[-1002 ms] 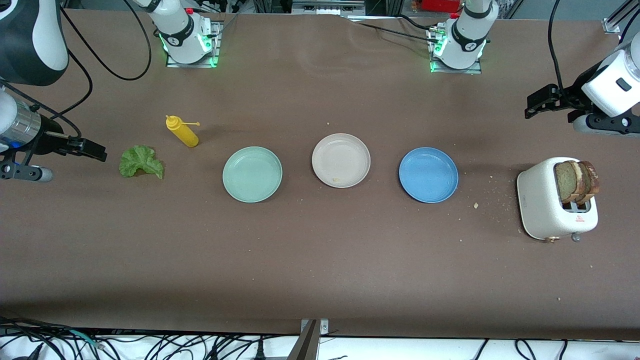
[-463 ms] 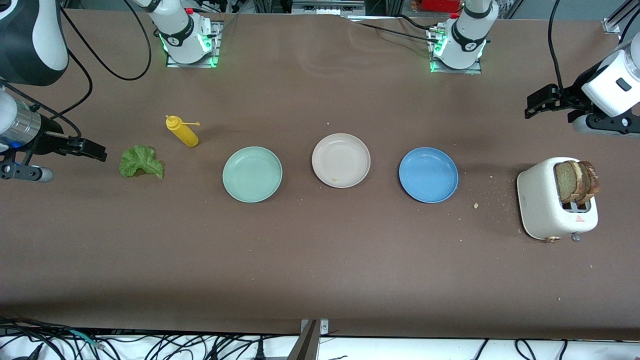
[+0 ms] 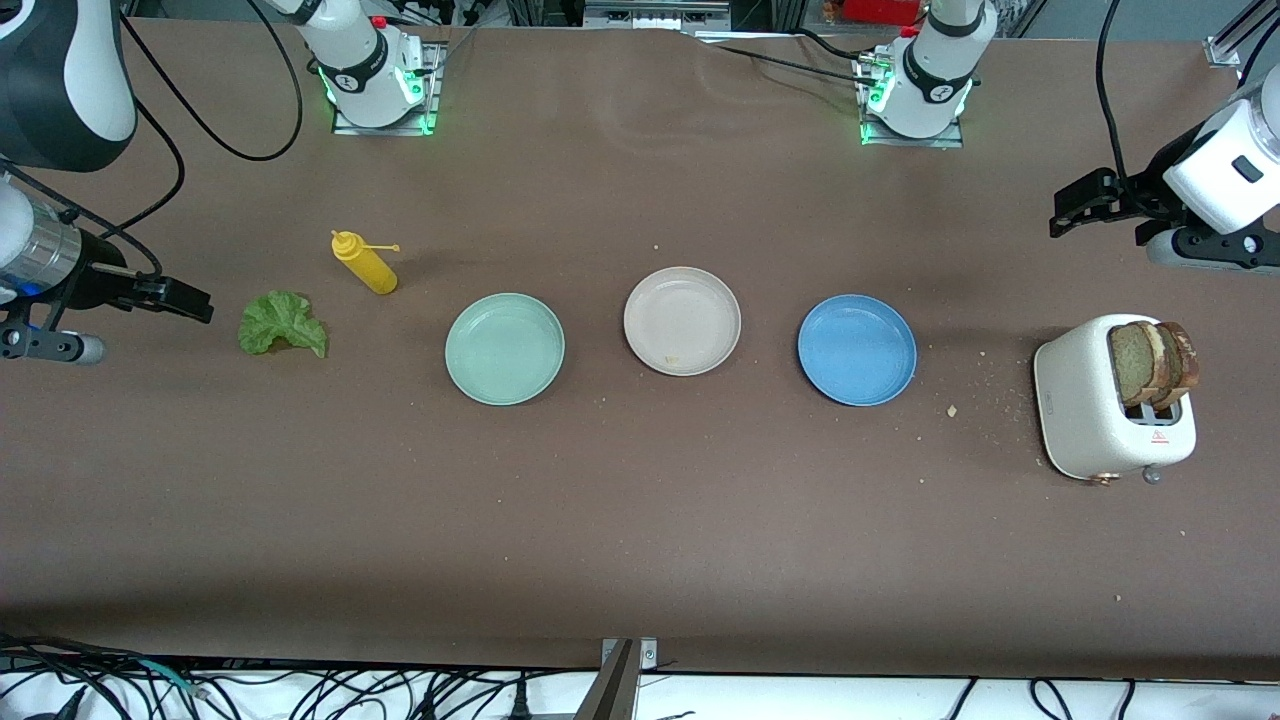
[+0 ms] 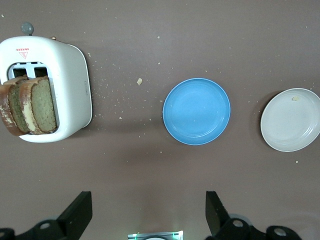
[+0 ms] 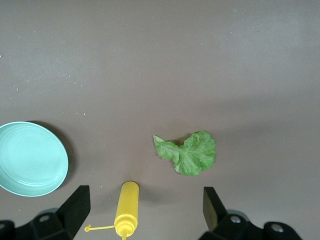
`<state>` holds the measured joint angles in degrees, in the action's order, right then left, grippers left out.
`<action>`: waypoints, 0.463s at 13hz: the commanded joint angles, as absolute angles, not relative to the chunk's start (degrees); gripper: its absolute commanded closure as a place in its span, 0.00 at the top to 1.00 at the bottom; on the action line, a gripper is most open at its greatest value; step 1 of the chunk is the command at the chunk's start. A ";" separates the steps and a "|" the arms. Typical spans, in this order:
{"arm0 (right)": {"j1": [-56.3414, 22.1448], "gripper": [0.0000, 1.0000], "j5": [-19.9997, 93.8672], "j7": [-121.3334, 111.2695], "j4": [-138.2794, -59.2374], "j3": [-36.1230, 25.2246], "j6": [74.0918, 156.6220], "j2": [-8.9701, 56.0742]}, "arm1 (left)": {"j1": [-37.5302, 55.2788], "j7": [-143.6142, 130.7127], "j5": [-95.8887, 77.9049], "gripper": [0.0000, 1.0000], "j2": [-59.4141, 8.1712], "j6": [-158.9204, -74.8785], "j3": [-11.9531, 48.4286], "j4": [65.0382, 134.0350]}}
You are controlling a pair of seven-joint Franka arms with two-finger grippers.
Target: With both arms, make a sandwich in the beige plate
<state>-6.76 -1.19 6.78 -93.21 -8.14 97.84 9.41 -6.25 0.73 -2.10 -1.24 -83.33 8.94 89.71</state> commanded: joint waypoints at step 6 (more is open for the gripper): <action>-6.50 1.00 -0.35 7.29 -93.34 -8.17 95.63 9.05 | -6.59 1.93 -0.26 1.00 -1.58 -82.27 9.23 88.33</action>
